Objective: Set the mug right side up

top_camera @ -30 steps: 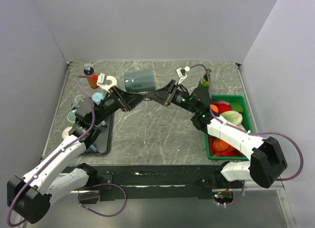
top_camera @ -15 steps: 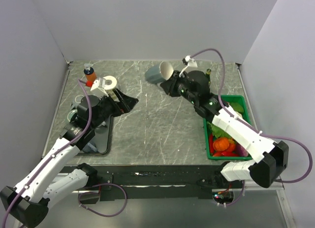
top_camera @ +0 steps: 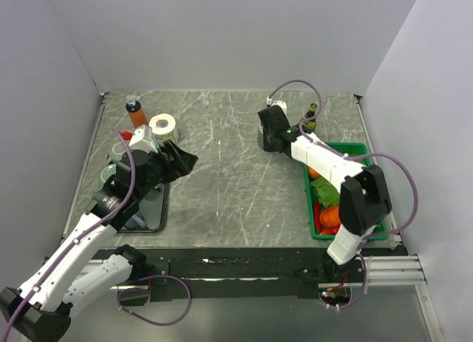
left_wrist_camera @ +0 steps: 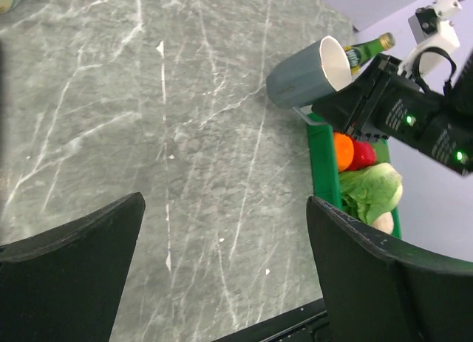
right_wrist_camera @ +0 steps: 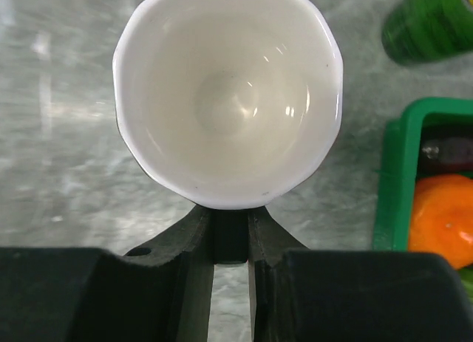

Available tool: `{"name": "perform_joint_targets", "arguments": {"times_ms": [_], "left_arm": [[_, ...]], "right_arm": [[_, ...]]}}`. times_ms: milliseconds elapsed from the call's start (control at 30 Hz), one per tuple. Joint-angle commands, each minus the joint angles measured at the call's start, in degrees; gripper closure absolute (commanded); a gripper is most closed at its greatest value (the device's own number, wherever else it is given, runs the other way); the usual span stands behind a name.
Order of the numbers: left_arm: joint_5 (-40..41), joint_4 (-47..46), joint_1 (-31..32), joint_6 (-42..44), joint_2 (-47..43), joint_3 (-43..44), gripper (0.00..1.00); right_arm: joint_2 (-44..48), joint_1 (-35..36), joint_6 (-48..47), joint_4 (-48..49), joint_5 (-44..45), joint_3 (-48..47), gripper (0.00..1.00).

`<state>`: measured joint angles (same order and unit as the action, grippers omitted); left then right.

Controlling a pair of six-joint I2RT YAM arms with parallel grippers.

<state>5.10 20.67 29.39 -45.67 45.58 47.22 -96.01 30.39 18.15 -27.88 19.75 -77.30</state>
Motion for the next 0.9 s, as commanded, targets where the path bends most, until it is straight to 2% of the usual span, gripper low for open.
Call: {"name": "perform_joint_targets", "arguments": {"times_ms": [0,233,667,767,800,867], "left_arm": [[2.27,0.16,0.06,0.32,-1.46,-1.25,0.04],[5.7,4.03,0.06,0.49,0.21,-0.38,0.04],[3.95,4.65,0.06,0.85,2.05,-0.82,0.04],[4.04,4.73,0.06,0.85,2.23,-0.99,0.04],[4.12,4.82,0.06,0.76,2.4,-0.99,0.04],[4.21,5.08,-0.03,0.67,2.58,-0.9,0.04]], "right_arm": [[-2.25,-2.35,-0.05,0.29,1.61,-8.39,1.0],[-8.49,-4.64,-0.22,-0.43,0.12,-11.91,1.0],[-13.68,-5.17,-0.66,3.97,-1.56,-11.91,1.0],[-14.03,-5.17,-0.92,5.29,-2.08,-11.12,0.92],[-14.21,-5.25,-0.75,5.46,-2.08,-11.03,0.81],[-14.47,-5.26,-0.49,5.29,-1.73,-11.03,0.74]]}}
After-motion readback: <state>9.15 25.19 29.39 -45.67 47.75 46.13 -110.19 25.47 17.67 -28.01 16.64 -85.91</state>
